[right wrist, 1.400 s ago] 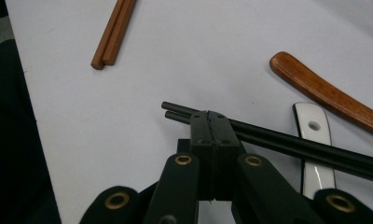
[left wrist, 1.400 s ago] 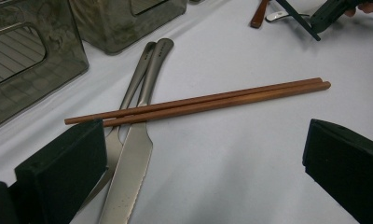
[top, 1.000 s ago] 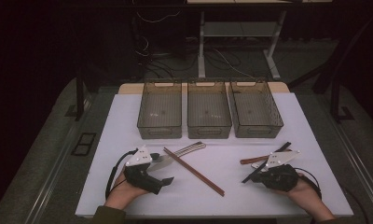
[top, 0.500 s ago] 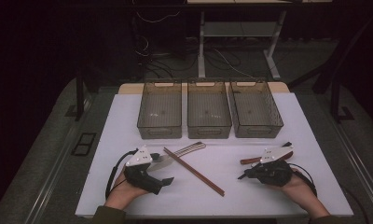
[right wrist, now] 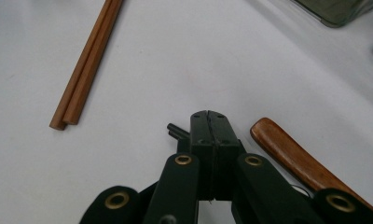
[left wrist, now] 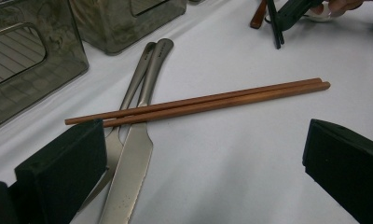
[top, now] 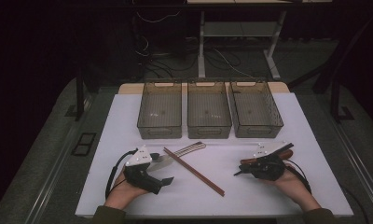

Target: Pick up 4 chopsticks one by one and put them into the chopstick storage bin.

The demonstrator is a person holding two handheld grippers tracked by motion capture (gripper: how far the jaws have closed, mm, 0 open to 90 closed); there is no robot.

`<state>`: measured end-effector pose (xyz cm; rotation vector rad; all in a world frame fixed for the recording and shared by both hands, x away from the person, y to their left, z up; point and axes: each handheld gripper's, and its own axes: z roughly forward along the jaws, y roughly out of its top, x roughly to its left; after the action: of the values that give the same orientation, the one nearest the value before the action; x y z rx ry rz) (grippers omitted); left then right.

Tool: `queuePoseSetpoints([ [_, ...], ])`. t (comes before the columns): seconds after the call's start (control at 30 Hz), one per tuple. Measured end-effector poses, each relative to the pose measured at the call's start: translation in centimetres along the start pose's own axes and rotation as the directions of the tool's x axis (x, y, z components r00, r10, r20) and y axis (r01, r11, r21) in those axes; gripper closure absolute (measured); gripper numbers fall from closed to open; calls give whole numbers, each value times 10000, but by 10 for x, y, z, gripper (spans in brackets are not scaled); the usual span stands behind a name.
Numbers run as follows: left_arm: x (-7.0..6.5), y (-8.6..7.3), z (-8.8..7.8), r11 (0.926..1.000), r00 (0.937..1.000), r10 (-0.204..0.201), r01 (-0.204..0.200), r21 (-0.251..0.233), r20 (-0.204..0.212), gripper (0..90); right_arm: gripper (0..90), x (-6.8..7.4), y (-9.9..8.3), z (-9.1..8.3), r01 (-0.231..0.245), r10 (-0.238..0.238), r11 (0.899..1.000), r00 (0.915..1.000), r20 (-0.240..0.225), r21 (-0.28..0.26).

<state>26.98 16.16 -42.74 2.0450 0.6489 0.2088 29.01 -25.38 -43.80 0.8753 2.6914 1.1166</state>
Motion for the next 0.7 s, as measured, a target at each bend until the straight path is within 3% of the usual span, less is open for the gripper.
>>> queuePoseSetpoints([
  [0.43, 1, 0, -2, 10000, 10000, 46, -46, 39, -12, 0, 891, 4, -4, -2, 132, -129, 9996, 9998, -125, 247],
  [0.7, 0, 0, -1, 10000, 10000, -5, 5, -15, -25, 0, 891, 0, -2, 6, 88, -92, 9992, 9999, 89, 390],
])
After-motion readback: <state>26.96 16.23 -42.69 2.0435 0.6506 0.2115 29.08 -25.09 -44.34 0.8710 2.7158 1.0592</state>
